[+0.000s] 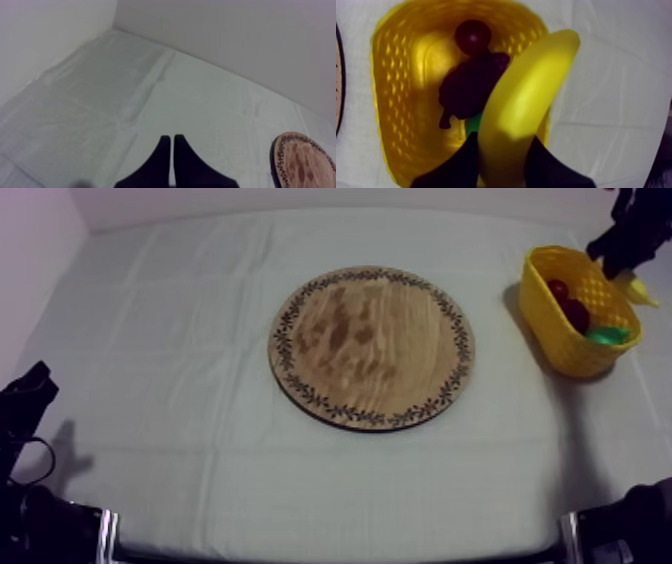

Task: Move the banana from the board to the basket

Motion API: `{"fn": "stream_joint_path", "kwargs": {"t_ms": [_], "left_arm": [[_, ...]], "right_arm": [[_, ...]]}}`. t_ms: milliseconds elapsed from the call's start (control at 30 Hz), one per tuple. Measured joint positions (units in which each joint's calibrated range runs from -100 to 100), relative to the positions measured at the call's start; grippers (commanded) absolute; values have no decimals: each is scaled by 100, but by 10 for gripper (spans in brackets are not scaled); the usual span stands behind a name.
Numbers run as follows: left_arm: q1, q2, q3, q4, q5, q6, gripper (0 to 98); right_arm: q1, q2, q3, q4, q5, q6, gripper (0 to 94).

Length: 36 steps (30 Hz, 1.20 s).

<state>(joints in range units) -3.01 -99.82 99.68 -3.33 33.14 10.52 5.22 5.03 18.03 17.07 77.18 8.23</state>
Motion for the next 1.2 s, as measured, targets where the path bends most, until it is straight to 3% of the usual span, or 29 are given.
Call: {"fn": "stream_joint_path", "kwargs": {"t_ms": [433,500,700,867,1000,1200], "left_arm": [[0,0,0,0,0,0,1],[0,0,0,0,0,0,1],[0,0,0,0,0,0,1],[0,0,0,0,0,0,1],[0,0,0,0,0,0,1],[0,0,0,0,0,0,1]], "right_arm": [[-162,600,624,-64,-517,-198,210],[-186,669,615,-85,-558,-198,274],[-235,820,588,-112,-721,-188,594],[-255,897,581,-107,-759,-226,772],[-255,897,581,-89,-794,-269,851],[-249,688,535,-143,-804,-193,879]]}}
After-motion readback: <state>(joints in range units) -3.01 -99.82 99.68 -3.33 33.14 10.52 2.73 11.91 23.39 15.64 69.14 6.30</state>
